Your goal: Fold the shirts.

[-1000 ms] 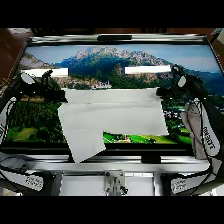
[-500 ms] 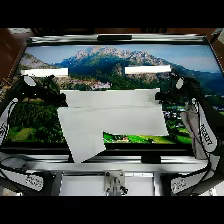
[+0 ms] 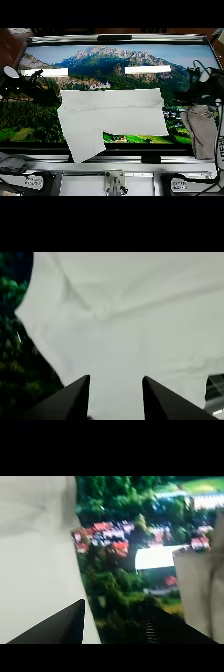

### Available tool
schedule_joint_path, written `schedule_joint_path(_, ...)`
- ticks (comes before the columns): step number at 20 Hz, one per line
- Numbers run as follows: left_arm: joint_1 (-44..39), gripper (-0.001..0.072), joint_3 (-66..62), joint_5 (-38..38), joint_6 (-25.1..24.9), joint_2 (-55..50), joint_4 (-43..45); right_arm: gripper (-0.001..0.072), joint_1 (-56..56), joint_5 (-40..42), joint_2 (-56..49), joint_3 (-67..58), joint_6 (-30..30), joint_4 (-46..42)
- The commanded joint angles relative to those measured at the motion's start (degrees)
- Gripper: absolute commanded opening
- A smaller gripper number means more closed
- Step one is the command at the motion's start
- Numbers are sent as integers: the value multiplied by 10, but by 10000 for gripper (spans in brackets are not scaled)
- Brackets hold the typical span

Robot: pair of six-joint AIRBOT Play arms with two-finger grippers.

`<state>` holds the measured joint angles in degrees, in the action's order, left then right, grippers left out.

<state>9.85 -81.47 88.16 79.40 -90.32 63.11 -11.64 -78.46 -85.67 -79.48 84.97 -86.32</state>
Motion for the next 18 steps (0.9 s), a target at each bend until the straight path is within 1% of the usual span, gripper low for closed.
schedule_joint_path(1,18,413,141,30,-24,97,-10,463,-60,-75,63,31,-22,-4)
schedule_joint_path(2,22,462,204,7,-28,124,-30,463,-72,-62,85,52,-22,-3)
schedule_joint_path(3,27,576,261,-15,-41,145,-49,463,-81,-53,103,68,-22,4)
schedule_joint_path(5,27,581,331,-42,-65,162,-56,463,-87,-44,125,95,-24,9)
schedule_joint_path(7,28,580,377,-61,-76,163,-58,463,-87,-47,128,105,-23,17)
schedule_joint_path(10,28,580,399,-61,-108,164,-59,463,-87,-43,128,107,-23,40)
schedule_joint_path(12,29,577,407,-70,-115,167,-59,463,-86,-42,128,107,-22,39)
schedule_joint_path(14,29,566,426,-98,-115,166,-62,463,-86,-42,128,107,-19,39)
schedule_joint_path(18,22,550,465,-142,-122,166,-92,463,-86,-43,128,107,-16,40)
